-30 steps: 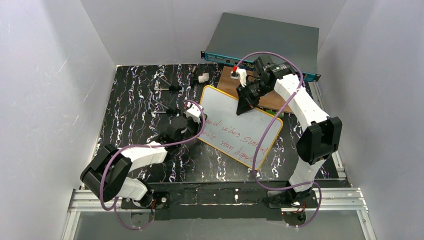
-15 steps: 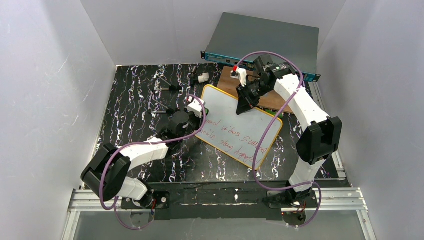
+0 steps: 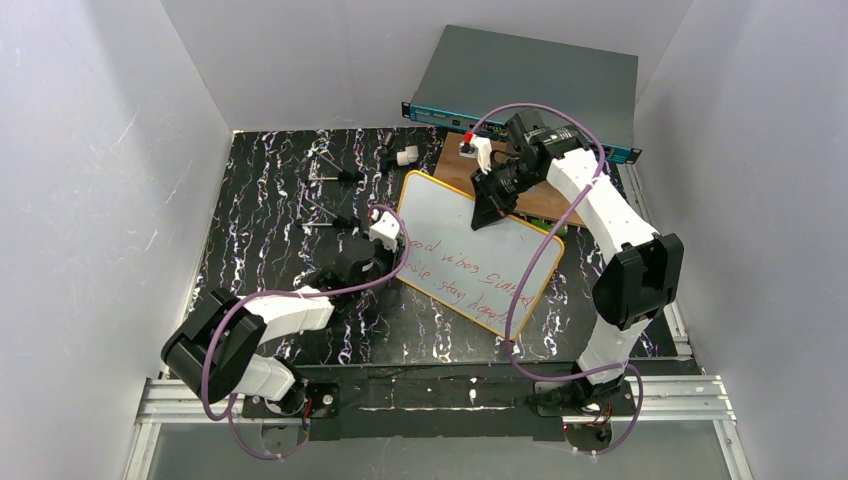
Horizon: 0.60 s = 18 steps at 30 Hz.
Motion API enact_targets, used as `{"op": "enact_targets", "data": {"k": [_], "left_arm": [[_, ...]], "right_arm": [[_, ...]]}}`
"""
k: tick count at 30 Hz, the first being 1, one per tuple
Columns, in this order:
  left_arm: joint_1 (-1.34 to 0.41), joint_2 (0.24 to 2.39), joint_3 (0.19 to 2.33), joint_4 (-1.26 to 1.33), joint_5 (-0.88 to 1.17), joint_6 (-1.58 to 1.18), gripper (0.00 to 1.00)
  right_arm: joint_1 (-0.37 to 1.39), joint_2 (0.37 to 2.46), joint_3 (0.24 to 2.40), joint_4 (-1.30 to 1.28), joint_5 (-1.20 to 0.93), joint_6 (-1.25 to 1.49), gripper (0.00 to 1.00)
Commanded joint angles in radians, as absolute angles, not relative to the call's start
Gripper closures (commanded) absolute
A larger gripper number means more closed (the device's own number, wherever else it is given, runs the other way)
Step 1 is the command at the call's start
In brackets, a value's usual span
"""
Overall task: Erase the whiteboard
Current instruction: Erase the whiteboard at the center of the board.
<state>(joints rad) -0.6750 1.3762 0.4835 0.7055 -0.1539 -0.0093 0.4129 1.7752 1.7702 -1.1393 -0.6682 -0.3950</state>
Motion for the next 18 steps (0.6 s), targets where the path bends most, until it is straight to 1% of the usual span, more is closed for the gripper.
{"op": "enact_targets", "data": {"k": [1,9,18], "left_arm": [[-0.665,1.373,0.435,0.668,-0.167,-0.048,1.0],[-0.665,1.361,0.423,0.657,-0.131,-0.067,1.0],[-0.663,1.297,0.569,0.577,-0.094,-0.029,1.0]], "right_arm": [[0.466,1.756,1.752,-1.166,-0.761,-0.458,0.99],[0.472,1.758,1.746,-1.167,-0.76,-0.46,0.99],[0.48,1.755,1.74,-1.166,-0.759,-0.461,0.99]]}}
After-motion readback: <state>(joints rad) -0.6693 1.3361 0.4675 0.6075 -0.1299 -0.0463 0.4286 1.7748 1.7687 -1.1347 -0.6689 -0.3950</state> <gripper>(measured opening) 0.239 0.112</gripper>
